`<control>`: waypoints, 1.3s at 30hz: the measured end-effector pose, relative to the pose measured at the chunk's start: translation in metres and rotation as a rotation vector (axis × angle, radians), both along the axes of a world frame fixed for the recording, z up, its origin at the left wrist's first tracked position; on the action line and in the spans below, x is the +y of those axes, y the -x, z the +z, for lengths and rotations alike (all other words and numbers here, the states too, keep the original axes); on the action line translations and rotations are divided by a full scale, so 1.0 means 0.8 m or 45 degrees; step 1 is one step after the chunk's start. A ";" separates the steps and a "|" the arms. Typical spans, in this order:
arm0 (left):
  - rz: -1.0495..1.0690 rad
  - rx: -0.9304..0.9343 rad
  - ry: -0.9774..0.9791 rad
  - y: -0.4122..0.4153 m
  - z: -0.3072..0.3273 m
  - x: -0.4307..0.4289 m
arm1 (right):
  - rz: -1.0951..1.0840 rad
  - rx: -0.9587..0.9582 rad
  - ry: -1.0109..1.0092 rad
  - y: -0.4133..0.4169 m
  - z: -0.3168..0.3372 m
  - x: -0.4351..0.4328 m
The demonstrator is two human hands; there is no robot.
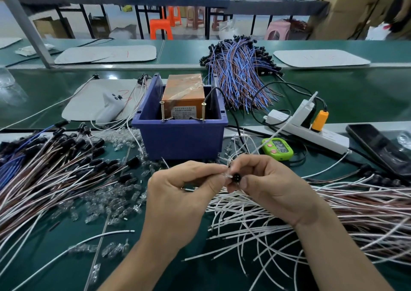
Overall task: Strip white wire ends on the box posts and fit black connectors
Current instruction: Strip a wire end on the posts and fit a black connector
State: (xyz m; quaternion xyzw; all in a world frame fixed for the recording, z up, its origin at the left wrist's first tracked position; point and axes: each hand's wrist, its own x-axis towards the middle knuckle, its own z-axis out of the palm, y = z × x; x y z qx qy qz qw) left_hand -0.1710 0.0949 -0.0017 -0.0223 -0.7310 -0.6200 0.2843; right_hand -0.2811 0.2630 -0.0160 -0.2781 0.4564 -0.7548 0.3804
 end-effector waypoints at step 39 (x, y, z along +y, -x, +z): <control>0.255 -0.151 0.243 -0.001 -0.011 -0.004 | -0.480 0.592 -0.393 -0.017 0.017 -0.005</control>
